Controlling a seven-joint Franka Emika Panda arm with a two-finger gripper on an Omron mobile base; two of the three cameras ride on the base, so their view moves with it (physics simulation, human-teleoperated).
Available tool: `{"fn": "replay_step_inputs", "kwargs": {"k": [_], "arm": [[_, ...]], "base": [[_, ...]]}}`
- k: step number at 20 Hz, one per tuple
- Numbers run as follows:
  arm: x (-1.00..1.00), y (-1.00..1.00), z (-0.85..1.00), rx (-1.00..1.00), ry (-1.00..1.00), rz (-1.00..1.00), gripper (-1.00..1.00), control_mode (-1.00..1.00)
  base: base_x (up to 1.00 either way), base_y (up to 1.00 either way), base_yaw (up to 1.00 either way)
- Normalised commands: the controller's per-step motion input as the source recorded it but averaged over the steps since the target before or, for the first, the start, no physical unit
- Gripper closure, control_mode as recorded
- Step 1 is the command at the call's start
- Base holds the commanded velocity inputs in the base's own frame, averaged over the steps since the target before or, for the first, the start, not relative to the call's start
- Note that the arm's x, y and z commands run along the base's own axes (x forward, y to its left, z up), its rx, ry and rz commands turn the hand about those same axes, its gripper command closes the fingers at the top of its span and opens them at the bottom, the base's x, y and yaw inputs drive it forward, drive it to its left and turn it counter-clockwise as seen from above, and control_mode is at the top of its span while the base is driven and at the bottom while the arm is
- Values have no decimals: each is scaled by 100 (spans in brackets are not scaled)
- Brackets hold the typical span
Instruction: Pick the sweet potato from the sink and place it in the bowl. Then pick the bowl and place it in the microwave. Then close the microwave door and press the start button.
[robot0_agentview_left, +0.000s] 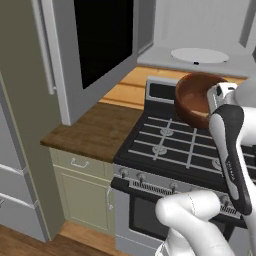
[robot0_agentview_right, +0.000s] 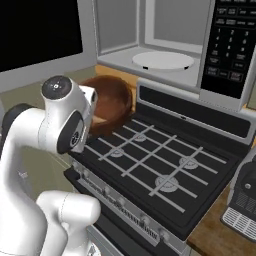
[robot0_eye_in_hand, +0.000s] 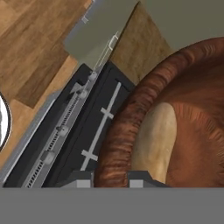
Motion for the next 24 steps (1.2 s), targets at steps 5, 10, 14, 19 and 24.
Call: {"fn": "replay_step_inputs", "kwargs": {"k": [5, 10, 14, 19, 24], "arm": [[2, 1, 73, 0, -4, -14, 100, -100], [9, 0, 61, -2, 0, -20, 100, -100], [11, 0, 53, 0, -9, -20, 100, -100], [35, -9, 38, 0, -17, -13, 100, -100], [63, -4, 23, 0, -1, -4, 100, -100]], "base": [[0, 0, 0], [0, 0, 0], [0, 0, 0], [0, 0, 0], [0, 0, 0]]}}
